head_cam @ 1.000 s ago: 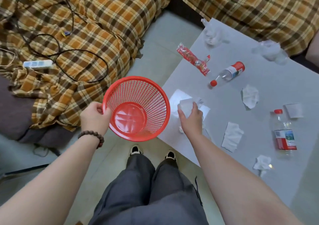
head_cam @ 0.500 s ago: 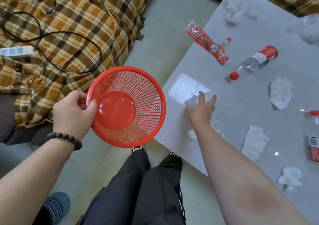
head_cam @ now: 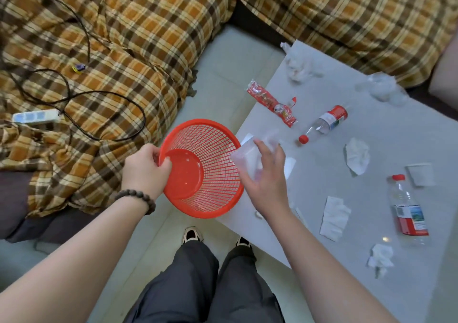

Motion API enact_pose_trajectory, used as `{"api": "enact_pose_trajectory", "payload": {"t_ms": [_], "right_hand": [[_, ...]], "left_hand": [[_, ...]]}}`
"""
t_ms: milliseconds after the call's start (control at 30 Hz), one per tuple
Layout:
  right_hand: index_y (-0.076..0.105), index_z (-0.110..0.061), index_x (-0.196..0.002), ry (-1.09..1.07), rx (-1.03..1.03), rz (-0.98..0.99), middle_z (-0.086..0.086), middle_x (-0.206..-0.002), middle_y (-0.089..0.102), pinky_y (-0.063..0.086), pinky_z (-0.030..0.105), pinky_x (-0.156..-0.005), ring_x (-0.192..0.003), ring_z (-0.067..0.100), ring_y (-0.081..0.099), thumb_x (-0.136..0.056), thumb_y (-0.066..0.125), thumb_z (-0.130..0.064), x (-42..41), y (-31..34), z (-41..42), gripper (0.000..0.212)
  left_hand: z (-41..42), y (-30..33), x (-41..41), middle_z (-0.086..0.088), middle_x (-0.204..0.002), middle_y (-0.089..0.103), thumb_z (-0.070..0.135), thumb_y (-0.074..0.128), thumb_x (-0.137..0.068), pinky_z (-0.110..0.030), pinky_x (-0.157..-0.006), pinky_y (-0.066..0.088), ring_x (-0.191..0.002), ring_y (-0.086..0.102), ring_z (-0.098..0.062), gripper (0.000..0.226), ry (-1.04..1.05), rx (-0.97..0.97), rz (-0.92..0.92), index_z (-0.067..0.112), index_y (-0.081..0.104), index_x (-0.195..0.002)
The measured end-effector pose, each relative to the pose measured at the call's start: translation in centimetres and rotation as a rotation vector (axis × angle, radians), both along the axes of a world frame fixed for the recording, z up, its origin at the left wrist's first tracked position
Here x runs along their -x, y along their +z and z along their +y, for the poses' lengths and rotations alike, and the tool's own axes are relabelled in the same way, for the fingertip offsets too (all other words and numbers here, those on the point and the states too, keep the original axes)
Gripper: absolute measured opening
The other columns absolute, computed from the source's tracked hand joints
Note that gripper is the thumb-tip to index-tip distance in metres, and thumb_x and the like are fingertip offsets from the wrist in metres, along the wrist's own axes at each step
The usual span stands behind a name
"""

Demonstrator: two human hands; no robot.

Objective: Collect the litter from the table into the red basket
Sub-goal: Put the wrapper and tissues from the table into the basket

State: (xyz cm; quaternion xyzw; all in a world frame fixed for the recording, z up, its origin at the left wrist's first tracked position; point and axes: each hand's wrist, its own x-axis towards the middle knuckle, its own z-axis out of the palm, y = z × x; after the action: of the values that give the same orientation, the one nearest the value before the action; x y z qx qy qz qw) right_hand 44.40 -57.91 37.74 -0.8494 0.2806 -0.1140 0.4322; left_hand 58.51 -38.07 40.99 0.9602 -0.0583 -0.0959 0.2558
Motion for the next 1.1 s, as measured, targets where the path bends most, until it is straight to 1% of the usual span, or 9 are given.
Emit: {"api": "enact_pose_trajectory", "payload": {"t_ms": [133, 200, 333, 433, 567, 733, 867, 967, 1100], "right_hand": [[0.034, -0.048, -0.132, 0.183, -0.016, -0.028, -0.001, -0.146, 0.019, 0.035, 0.031, -0.100, -0.140, 0.020, 0.019, -0.080, 0.064, -0.047, -0.2, 1.3, 2.2, 0.061], [0.038, -0.042, -0.133, 0.225, 0.014, 0.012, 0.004, -0.145, 0.022, 0.034, 0.030, -0.101, -0.138, 0.025, 0.025, -0.081, 0.066, -0.047, -0.9, 1.1, 2.6, 0.059], [0.039, -0.039, -0.136, 0.244, 0.000, 0.163, 0.012, -0.152, 0.020, 0.036, 0.047, -0.108, -0.138, 0.030, 0.028, -0.082, 0.063, -0.049, -1.7, 0.2, 2.5, 0.060], [0.031, -0.043, -0.140, 0.243, 0.014, 0.228, 0.010, -0.156, 0.014, 0.031, 0.049, -0.112, -0.142, 0.030, 0.020, -0.081, 0.065, -0.048, -1.3, 0.1, 2.2, 0.068], [0.031, -0.039, -0.142, 0.190, 0.053, 0.171, 0.009, -0.153, 0.023, 0.036, 0.050, -0.108, -0.139, 0.027, 0.026, -0.085, 0.062, -0.041, 0.4, 0.7, 1.2, 0.065], [0.038, -0.030, -0.135, -0.056, 0.184, 0.065, 0.006, -0.143, 0.036, 0.043, 0.043, -0.101, -0.131, 0.023, 0.036, -0.090, 0.052, -0.040, 5.7, -1.3, -1.3, 0.048], [0.037, -0.029, -0.140, -0.115, 0.141, 0.338, 0.007, -0.151, 0.029, 0.031, 0.043, -0.111, -0.138, 0.025, 0.025, -0.089, 0.057, -0.040, 10.4, -6.5, -3.5, 0.056], [0.034, -0.030, -0.143, -0.060, 0.043, 0.549, 0.007, -0.156, 0.019, 0.022, 0.043, -0.116, -0.143, 0.026, 0.015, -0.087, 0.058, -0.042, 12.5, -10.6, -4.2, 0.062], [0.028, -0.034, -0.145, 0.045, 0.043, 0.654, 0.008, -0.160, 0.007, 0.014, 0.044, -0.118, -0.146, 0.029, 0.006, -0.086, 0.055, -0.051, 12.5, -15.0, -3.7, 0.068]], "left_hand": [[-2.7, 1.7, 1.4, 0.007, -0.065, 0.052, 0.020, 0.065, -0.084, -0.026, -0.063, 0.033, -0.069, 0.050, -0.018, 0.012, -0.049, 0.063, 0.039, 0.015, 0.057, -0.077], [-3.8, 2.4, 2.1, 0.003, -0.066, 0.055, 0.017, 0.064, -0.083, -0.026, -0.060, 0.032, -0.068, 0.052, -0.019, 0.009, -0.057, 0.102, 0.049, 0.013, 0.059, -0.077], [-4.6, 3.2, 3.4, -0.004, -0.073, 0.063, 0.016, 0.062, -0.084, -0.027, -0.061, 0.037, -0.071, 0.056, -0.022, 0.009, -0.081, 0.111, 0.044, 0.008, 0.065, -0.082], [-4.7, 3.4, 3.9, -0.005, -0.075, 0.064, 0.016, 0.062, -0.084, -0.026, -0.063, 0.038, -0.072, 0.058, -0.021, 0.010, -0.074, 0.118, 0.051, 0.007, 0.065, -0.084], [-4.3, 2.9, 4.6, -0.006, -0.074, 0.064, 0.016, 0.063, -0.083, -0.028, -0.062, 0.037, -0.071, 0.057, -0.021, 0.011, -0.048, 0.135, 0.048, 0.005, 0.065, -0.083], [-3.6, 1.4, 4.6, 0.003, -0.071, 0.059, 0.019, 0.064, -0.084, -0.027, -0.056, 0.037, -0.071, 0.057, -0.020, 0.009, 0.016, 0.092, 0.063, 0.011, 0.062, -0.079], [-3.4, 0.0, 4.8, 0.011, -0.067, 0.055, 0.020, 0.065, -0.083, -0.016, -0.052, 0.030, -0.063, 0.050, -0.001, 0.012, 0.036, 0.065, 0.035, 0.020, 0.056, -0.075], [-3.3, -1.0, 5.2, 0.011, -0.066, 0.055, 0.021, 0.066, -0.083, -0.015, -0.051, 0.029, -0.060, 0.049, 0.001, 0.013, 0.051, 0.036, 0.010, 0.019, 0.056, -0.075], [-2.9, -2.5, 5.8, 0.009, -0.064, 0.055, 0.024, 0.067, -0.084, -0.017, -0.051, 0.031, -0.058, 0.049, -0.002, 0.018, 0.029, -0.001, -0.035, 0.020, 0.054, -0.072]]}}
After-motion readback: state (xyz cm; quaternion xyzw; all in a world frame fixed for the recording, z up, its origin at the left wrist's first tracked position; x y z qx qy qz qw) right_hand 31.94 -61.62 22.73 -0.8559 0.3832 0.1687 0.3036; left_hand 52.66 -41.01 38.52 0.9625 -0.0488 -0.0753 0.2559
